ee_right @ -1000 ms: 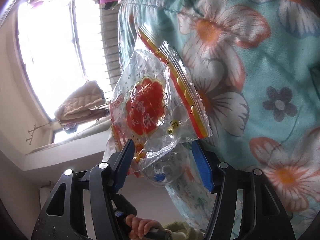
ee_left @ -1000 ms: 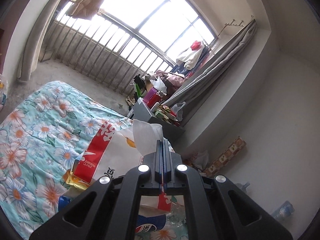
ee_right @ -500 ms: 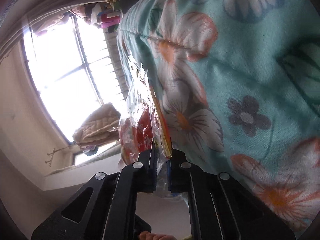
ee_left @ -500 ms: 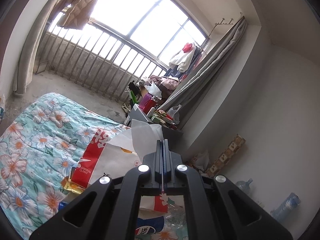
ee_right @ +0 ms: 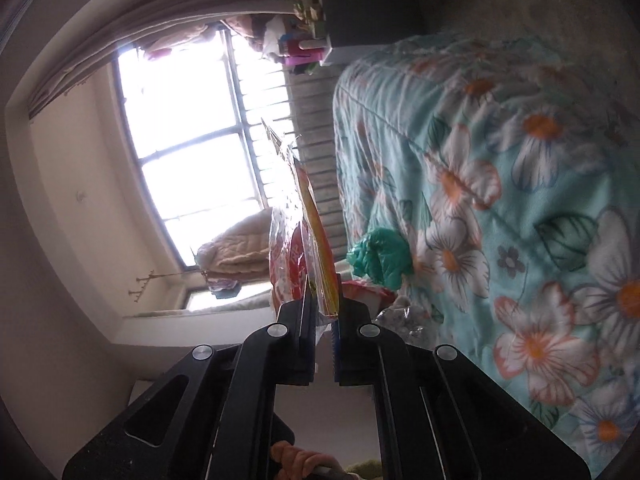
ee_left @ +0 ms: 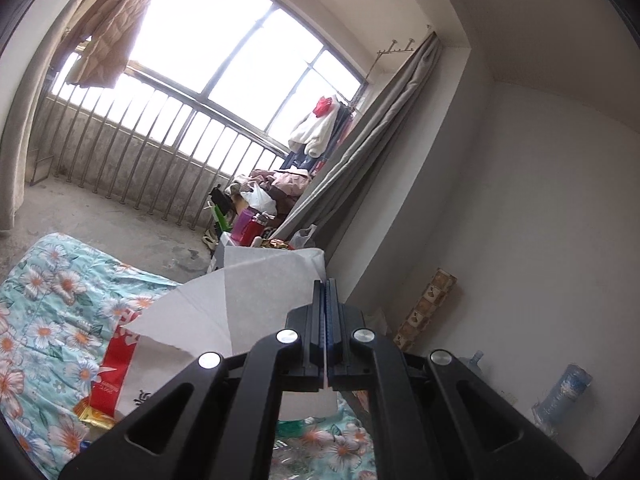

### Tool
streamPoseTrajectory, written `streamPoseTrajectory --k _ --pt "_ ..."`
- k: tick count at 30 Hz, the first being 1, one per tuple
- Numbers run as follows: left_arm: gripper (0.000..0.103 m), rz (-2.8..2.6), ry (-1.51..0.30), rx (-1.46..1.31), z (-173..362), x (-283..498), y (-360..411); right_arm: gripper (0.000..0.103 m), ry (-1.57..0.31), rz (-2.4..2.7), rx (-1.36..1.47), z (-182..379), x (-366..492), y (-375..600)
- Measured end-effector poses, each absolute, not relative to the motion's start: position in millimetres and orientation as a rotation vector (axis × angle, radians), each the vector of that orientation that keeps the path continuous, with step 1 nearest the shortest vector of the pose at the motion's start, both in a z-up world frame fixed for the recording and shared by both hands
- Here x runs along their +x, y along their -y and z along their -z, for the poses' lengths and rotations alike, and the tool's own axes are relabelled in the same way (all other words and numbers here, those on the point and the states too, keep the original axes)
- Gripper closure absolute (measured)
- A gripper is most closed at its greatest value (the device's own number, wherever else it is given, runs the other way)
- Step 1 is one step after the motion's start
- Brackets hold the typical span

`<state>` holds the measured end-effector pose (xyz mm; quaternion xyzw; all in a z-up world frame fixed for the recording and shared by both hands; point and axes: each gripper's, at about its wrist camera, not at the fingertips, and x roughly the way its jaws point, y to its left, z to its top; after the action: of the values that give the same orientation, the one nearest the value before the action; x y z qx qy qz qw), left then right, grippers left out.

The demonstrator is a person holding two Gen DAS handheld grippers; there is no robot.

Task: Collect trash
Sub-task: 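Carry tissue and bag over the blue wastebasket and open both tools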

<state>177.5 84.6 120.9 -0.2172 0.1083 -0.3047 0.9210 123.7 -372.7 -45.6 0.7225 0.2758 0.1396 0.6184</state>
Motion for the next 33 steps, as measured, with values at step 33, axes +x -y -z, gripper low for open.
streamPoseTrajectory --k 33 --pt "0.103 1.195 -1.292 -0.03 64 208 499 0.098 -0.606 0.94 0.967 127 -58 559"
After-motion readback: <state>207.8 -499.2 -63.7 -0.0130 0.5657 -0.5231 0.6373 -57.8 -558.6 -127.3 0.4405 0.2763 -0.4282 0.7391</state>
